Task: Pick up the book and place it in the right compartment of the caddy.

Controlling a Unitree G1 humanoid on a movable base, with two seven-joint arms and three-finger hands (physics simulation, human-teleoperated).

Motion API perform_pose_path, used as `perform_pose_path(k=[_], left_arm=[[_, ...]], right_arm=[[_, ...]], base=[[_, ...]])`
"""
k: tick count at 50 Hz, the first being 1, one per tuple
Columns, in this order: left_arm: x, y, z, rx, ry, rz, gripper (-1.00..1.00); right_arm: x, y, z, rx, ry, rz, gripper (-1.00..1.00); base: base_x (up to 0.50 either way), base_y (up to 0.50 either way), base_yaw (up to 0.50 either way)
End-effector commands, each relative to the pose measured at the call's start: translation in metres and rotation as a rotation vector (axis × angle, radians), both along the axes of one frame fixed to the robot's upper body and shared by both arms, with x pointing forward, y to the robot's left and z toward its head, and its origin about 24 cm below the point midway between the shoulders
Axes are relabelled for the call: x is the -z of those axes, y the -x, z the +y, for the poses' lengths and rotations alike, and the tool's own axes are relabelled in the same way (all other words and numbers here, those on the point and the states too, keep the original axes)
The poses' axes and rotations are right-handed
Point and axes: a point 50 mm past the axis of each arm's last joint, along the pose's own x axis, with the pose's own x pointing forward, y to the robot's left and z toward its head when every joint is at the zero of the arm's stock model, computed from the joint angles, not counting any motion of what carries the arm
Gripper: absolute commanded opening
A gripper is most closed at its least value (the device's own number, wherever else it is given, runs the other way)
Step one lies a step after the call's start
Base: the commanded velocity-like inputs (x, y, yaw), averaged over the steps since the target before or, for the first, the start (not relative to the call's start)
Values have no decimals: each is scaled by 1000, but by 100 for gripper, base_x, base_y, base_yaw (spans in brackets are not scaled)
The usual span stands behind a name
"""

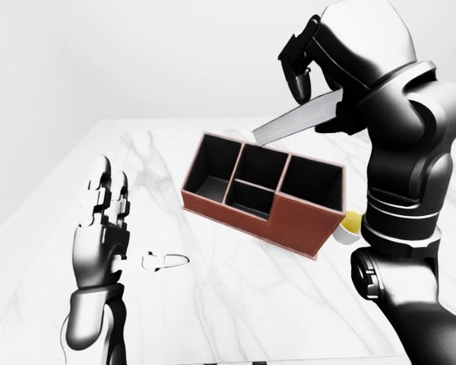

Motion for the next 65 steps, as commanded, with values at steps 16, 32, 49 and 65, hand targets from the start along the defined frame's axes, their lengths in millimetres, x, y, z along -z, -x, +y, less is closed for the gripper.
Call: perform_pose_path(k=[16,32,49,65], left_arm=[[-3,1,1,-4,-1,-16,100],[-4,3,1,-5,1,-18,100],[-1,1,2,-8,1,-4,100],[3,0,3,-9,6,12,100]], right_arm=[[8,-43,-27,213,-25,239,-100],[32,-62,-35,296,24,317,-100],[48,-76,-48,382,59,345,-100],[64,-77,-54,440,123,387,-100]], base=[[0,0,0],[0,0,0],[0,0,0],[0,0,0]])
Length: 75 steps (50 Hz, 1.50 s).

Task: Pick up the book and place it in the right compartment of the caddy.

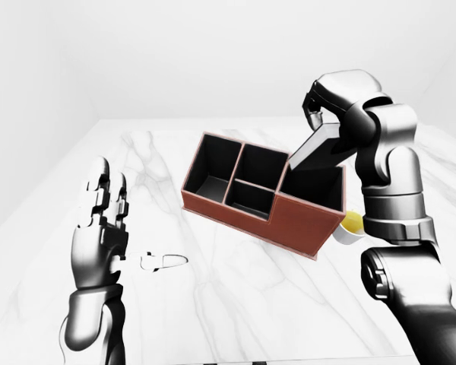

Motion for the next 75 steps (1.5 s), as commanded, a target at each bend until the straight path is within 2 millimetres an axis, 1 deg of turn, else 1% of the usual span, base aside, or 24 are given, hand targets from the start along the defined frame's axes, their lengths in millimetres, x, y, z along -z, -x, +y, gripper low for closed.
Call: perform_pose_path(k=[1,3,7,24,39,44,51,65,72,75], left_arm=[[2,-1,1,-1,3,7,100],[2,0,1,-1,3,9,100],[2,0,1,-1,4,9,100],[4,1,2,-7,4,20,100],[8,2,4,-14,6,37,100],[9,2,5,-16,7,42,100],[11,1,5,-16,9,52,100],[13,2,8,-20,12,62,100],[13,4,9,-25,11,61,100],[13,4,9,-26,11,63,100]], right_arm=[[6,0,-4,28,37,2,-100],[12,0,-5,34,46,26,-100],[15,-5,-4,32,46,12,-100],[37,-23,-11,67,66,30,-100],[53,-38,-11,78,68,48,-100],[63,-44,-11,88,68,60,-100],[70,-50,-12,98,70,71,-100],[89,-57,-11,113,74,100,-100],[107,-60,-11,131,91,119,-100],[109,-60,-11,134,90,120,-100]], base=[[0,0,0],[0,0,0],[0,0,0],[0,0,0],[0,0,0],[0,0,0],[0,0,0],[0,0,0],[0,0,0],[0,0,0]])
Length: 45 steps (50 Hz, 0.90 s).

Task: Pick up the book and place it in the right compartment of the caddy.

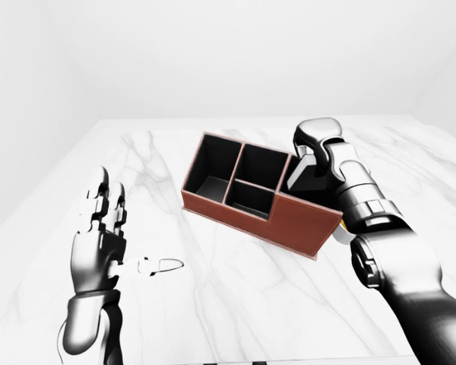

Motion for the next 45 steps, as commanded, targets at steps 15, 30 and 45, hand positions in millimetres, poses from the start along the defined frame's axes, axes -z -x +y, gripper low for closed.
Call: perform_pose_path(k=[15,30,45], left_arm=[[7,0,4,-14,10,33,100],[19,-5,7,-14,19,63,100],[21,-2,10,-20,23,69,100]], right_arm=[[21,-3,0,53,25,-23,-100],[25,-2,-2,91,33,-30,-100],[40,1,1,85,32,-3,-100]], base=[[0,0,0],[0,0,0],[0,0,0]])
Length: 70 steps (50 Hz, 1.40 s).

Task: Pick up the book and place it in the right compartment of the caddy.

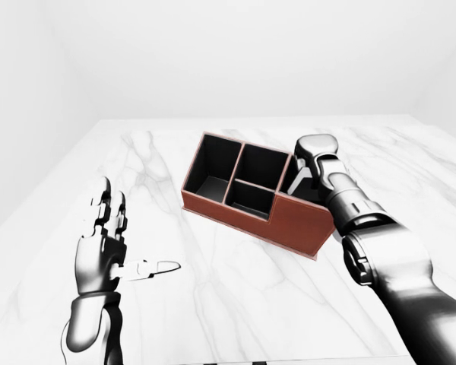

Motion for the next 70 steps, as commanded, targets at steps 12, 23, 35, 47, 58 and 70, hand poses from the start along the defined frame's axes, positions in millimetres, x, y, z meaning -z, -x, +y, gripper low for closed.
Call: perform_pose_path(k=[12,23,35,47,58,70], left_arm=[[4,0,3,-6,2,7,100],[4,-1,2,-6,4,6,100],[5,0,2,-8,5,6,100],[1,3,2,-9,5,-4,100],[-4,4,-1,4,7,-17,100],[-12,8,-4,10,1,-34,100]], right_arm=[[7,1,3,-14,21,-17,-100],[15,4,0,-8,25,-4,-100],[9,3,-1,-8,34,-27,-17],[-30,-5,-2,-8,39,-95,100],[-78,-5,-8,-29,40,-176,100],[-91,-2,-12,-28,30,-199,100]], base=[[0,0,0],[0,0,0],[0,0,0],[0,0,0],[0,0,0],[0,0,0]])
